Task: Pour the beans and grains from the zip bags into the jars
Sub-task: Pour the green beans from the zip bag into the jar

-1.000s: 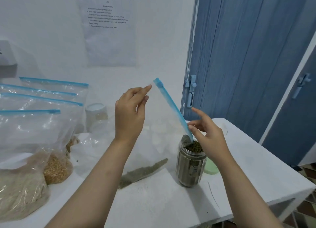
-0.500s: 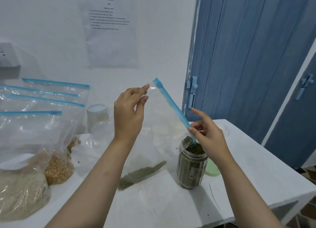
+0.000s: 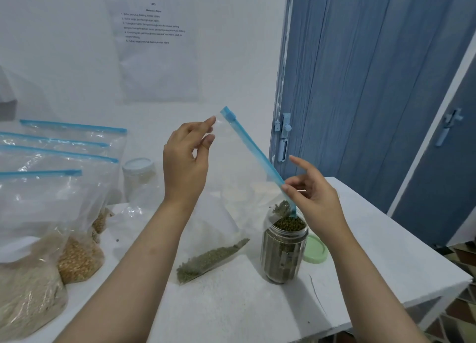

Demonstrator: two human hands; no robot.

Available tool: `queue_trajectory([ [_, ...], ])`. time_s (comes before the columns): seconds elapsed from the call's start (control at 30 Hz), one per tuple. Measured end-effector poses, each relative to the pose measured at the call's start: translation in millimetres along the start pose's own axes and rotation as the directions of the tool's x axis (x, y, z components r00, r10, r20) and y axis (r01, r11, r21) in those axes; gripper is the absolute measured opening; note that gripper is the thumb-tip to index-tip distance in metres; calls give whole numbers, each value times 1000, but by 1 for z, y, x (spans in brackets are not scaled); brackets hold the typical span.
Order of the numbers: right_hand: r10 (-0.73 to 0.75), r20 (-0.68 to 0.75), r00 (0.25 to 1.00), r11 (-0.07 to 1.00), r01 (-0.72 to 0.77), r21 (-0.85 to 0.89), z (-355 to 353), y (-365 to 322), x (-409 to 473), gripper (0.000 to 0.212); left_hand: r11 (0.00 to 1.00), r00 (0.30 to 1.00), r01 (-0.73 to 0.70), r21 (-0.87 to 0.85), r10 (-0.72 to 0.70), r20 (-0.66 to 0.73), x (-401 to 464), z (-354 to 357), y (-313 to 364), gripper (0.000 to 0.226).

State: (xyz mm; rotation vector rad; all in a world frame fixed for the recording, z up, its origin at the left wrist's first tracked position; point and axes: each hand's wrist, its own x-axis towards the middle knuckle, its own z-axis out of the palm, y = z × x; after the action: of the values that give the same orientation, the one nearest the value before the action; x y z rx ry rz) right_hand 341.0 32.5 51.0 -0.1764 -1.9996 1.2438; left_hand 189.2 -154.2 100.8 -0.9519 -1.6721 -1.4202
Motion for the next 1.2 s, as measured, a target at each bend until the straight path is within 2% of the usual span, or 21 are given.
queue_trajectory([
  [0.4, 158, 153, 975, 972, -126, -199, -5, 20, -17, 63, 995, 996, 94, -19, -94, 15, -7, -5, -9, 32],
  [0.73, 60, -35, 998, 986, -64, -151, -3, 25, -17, 63, 988, 989, 151, -40, -151, -3, -4, -10, -10, 32],
  [1.0, 45, 10, 999, 988, -43, -151, -8, 22, -17, 62, 987, 988, 154, -41, -155, -20, -2, -13, -12, 31],
  [1.2, -57, -46, 997, 996, 54, -75, -13, 16, -12, 60, 984, 985, 168, -59, -170, -37, 2, -15, -14, 32],
])
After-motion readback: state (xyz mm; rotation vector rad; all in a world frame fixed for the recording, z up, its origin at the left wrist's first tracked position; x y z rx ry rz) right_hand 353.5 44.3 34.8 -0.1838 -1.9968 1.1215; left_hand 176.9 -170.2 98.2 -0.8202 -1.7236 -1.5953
